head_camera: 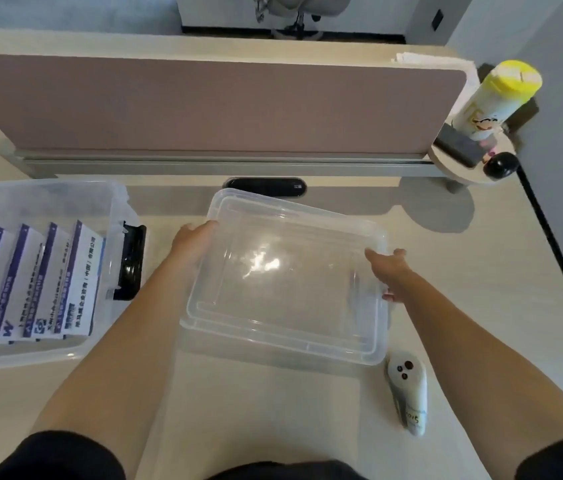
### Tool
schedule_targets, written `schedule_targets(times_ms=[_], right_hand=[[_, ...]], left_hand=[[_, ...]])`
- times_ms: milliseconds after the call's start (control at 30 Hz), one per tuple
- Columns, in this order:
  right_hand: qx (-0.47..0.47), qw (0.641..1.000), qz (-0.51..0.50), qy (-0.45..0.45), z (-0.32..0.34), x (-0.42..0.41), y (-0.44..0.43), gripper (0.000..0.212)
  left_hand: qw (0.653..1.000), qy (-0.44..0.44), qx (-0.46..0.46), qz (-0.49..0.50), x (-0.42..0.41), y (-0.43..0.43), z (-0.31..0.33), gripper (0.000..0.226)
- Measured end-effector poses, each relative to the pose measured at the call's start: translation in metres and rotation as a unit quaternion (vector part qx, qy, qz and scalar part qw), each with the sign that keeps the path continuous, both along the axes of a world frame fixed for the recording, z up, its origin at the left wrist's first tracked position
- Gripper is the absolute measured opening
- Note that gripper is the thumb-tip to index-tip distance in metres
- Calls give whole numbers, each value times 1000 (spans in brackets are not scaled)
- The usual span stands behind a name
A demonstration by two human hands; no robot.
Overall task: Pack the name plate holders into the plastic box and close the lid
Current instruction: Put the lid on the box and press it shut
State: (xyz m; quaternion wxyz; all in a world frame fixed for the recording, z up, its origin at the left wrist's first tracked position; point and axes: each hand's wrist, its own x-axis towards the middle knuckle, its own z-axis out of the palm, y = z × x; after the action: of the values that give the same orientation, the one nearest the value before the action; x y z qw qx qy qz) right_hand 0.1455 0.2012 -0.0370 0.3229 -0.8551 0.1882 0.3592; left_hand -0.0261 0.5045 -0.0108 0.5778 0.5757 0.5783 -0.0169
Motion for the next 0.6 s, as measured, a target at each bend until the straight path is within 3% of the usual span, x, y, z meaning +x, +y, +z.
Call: schedule_targets(times_ms=[67,167,367,500,600], right_hand=[[34,999,21,-35,18,8,-4,76],[79,993,70,-58,45,21,-4,68],[175,976,108,-70,94,37,11,81],[254,949,118,-143,117,22,8,96],[318,926,130,-156,128,10,-3,87]], left_hand=[[999,12,25,-25,0,-5,21,93],[998,8,48,-39,-7,-11,43,106],[994,-70,67,59,-40,-17,70,116],[981,-145,37,122,-59,-34,91,119],[964,-204,1,170,-73,-32,91,125]])
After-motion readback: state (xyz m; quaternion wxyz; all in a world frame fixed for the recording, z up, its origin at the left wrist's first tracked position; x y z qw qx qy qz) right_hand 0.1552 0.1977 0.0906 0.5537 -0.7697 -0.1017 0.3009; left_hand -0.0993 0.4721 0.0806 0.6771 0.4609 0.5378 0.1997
